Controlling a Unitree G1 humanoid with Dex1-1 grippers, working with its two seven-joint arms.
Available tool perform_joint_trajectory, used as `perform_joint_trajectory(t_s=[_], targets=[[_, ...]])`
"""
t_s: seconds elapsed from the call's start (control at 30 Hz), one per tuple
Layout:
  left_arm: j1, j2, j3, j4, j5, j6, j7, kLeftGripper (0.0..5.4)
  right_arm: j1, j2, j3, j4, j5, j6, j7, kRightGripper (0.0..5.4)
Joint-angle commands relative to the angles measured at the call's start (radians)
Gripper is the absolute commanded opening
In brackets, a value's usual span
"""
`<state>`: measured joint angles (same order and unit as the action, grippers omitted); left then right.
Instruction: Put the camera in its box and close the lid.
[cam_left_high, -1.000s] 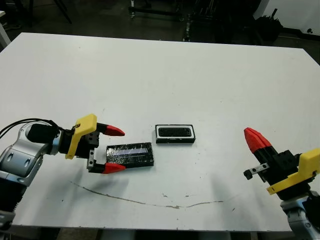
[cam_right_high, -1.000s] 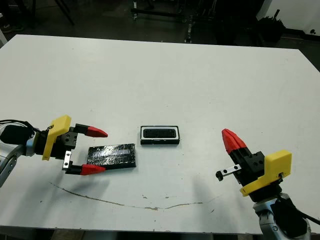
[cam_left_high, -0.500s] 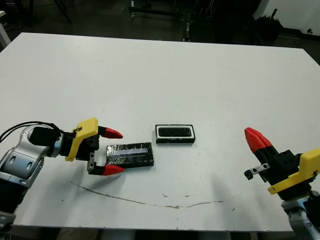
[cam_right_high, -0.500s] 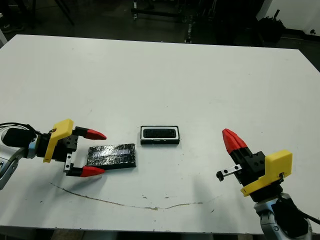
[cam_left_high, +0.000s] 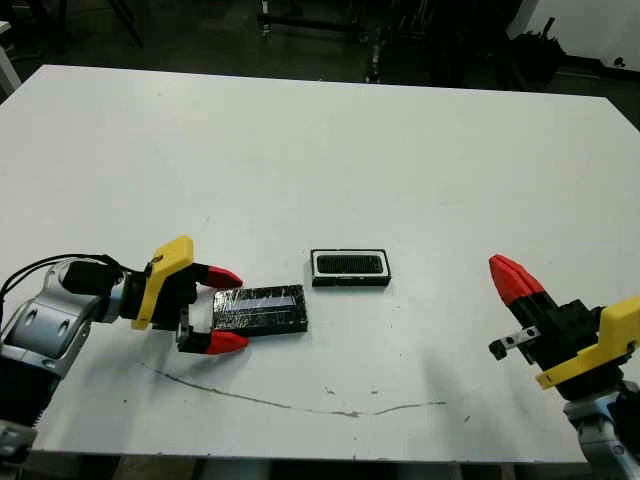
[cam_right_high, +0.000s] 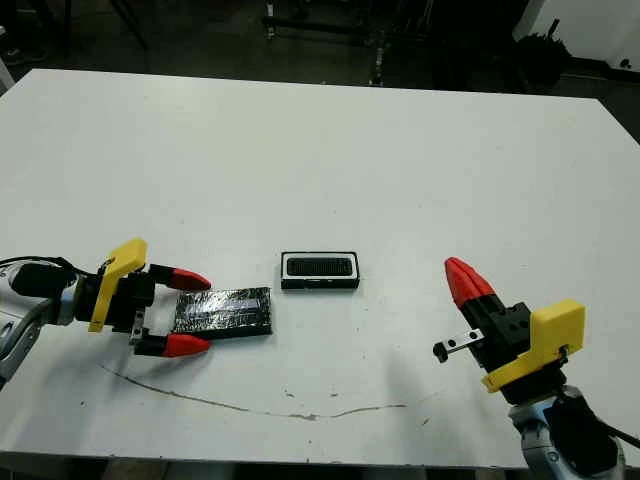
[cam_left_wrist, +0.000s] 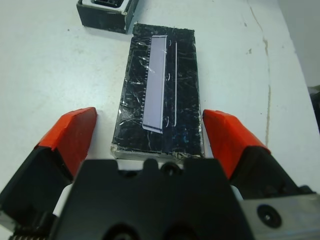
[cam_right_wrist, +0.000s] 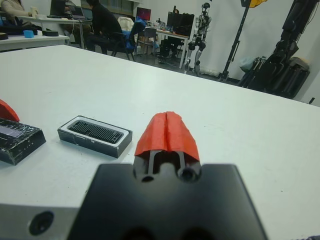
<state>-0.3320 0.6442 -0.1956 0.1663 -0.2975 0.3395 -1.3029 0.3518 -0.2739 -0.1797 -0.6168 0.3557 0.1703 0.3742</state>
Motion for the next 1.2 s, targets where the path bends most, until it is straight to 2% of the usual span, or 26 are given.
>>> perform_joint_trajectory(t_s=[0.03,0.13,0.27,0.63,1.0,1.2], targets=[[0.0,0.0,0.001,0.02,-0.002,-0.008,-0.015,5.4,0.004,-0.016,-0.014,-0.002,0.008,-0.004,0.007,0.01],[0.0,0.0,0.003,0.022,-0.012,-0.009,-0.022,5.24,0.006,-0.015,-0.015,-0.003,0.008,0.001,0.004,0.0],[0.018,-0.023,0.029,0.04,-0.038,-0.037,-0.019,4.7,0.007,-0.018,-0.016,-0.008,0.001,0.005,-0.001,0.0],[0.012,-0.022,0.021,0.066,-0.016,-0.119,-0.036,3.19,0.011,-0.022,-0.027,-0.018,0.008,0.024,-0.007,0.0],[0.012,-0.017,0.016,0.039,0.009,-0.145,-0.033,3.18,0.016,-0.019,-0.031,-0.01,0.005,0.01,-0.005,0.0],[0.061,-0.07,0.091,0.009,-0.035,-0.161,0.076,3.18,0.017,-0.018,-0.026,-0.008,-0.002,0.006,-0.007,0.0]])
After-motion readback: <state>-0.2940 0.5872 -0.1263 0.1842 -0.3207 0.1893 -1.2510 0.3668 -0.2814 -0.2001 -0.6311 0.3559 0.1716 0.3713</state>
